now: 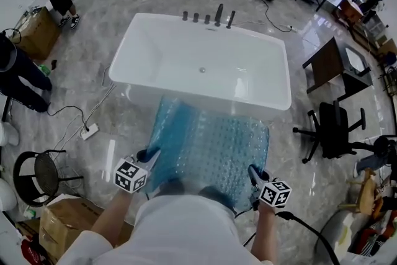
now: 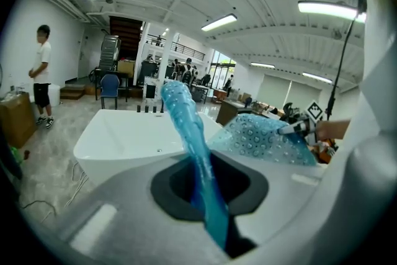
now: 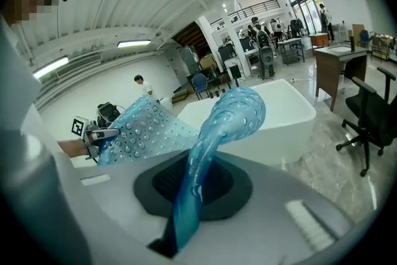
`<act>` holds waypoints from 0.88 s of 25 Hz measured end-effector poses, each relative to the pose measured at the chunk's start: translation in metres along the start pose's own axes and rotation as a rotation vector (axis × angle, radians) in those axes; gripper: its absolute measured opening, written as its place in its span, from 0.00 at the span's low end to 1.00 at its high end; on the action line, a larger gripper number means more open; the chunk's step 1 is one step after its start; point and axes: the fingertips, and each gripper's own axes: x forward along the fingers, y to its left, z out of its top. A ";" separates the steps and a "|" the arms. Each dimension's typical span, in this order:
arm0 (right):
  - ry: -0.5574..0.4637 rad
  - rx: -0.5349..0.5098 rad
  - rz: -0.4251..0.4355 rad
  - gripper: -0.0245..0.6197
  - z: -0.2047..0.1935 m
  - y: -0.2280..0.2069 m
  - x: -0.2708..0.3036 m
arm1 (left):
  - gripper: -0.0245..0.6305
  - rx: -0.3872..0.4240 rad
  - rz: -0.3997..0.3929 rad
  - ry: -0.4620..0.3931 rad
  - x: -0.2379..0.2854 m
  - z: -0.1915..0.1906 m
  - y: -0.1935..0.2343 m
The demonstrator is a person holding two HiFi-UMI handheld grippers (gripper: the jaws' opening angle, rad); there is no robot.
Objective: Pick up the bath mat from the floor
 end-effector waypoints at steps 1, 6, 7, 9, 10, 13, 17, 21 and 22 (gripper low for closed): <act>-0.002 -0.004 0.011 0.08 0.001 -0.004 -0.008 | 0.08 -0.007 0.006 -0.006 0.001 0.001 -0.010; -0.003 -0.025 0.073 0.08 0.013 -0.036 -0.050 | 0.08 -0.071 0.046 -0.035 0.015 0.006 -0.064; 0.001 -0.037 0.085 0.08 0.015 -0.042 -0.059 | 0.08 -0.088 0.057 -0.041 0.017 0.005 -0.075; 0.010 -0.067 0.110 0.08 0.018 -0.055 -0.077 | 0.08 -0.114 0.078 -0.056 0.022 0.004 -0.098; 0.014 -0.083 0.122 0.08 0.021 -0.063 -0.086 | 0.08 -0.123 0.089 -0.064 0.026 0.004 -0.110; 0.022 -0.116 0.159 0.08 0.025 -0.089 -0.112 | 0.08 -0.140 0.122 -0.080 0.038 0.002 -0.149; 0.023 -0.131 0.217 0.08 0.022 -0.118 -0.141 | 0.08 -0.176 0.159 -0.120 0.048 -0.006 -0.199; 0.020 -0.092 0.267 0.08 0.020 -0.140 -0.158 | 0.08 -0.194 0.195 -0.146 0.049 -0.010 -0.235; 0.021 -0.081 0.273 0.08 0.020 -0.143 -0.161 | 0.08 -0.198 0.202 -0.148 0.047 -0.011 -0.242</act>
